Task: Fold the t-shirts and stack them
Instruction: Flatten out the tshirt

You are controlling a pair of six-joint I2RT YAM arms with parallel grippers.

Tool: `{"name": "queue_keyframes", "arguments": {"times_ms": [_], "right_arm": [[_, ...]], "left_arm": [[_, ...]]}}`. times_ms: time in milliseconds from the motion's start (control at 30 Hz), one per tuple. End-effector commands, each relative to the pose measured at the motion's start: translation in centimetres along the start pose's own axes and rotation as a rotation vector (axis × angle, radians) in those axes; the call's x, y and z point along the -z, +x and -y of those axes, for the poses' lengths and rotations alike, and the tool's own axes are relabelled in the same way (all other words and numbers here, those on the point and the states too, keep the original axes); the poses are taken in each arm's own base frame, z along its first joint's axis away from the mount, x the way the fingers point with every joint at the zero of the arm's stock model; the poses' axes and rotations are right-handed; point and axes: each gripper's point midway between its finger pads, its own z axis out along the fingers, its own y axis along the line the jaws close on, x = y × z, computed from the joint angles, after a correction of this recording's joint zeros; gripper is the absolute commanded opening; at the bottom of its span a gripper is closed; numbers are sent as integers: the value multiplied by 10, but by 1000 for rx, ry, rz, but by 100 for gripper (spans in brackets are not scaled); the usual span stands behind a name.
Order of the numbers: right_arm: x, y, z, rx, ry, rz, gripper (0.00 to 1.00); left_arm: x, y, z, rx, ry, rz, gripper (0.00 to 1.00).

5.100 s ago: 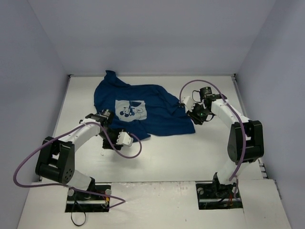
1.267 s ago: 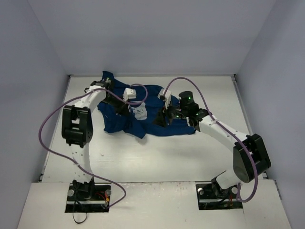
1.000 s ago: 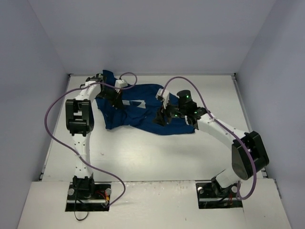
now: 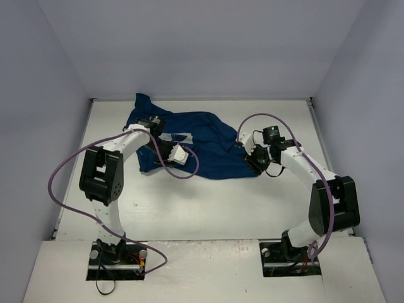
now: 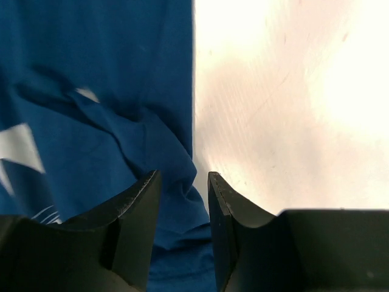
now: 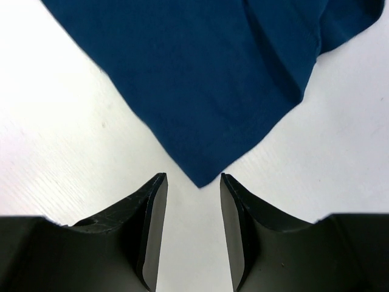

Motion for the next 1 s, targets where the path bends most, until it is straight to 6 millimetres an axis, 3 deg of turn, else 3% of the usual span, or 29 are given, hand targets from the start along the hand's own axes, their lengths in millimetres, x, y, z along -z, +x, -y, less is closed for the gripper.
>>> {"name": "queue_keyframes", "arguments": {"times_ms": [0, 167, 467, 667, 967], "right_arm": [[11, 14, 6, 78, 16, -50, 38], [10, 15, 4, 72, -5, -42, 38], [8, 21, -1, 71, -33, -46, 38], [9, 23, -1, 69, -35, -44, 38], [8, 26, 1, 59, -39, -49, 39]], "left_arm": [[15, 1, -26, -176, -37, -53, 33], [15, 2, -33, -206, -26, -59, 31], [39, -17, -37, -212, -64, -18, 30], [45, -21, -40, -202, -69, 1, 30], [38, -10, -52, -184, -62, -15, 30]]}}
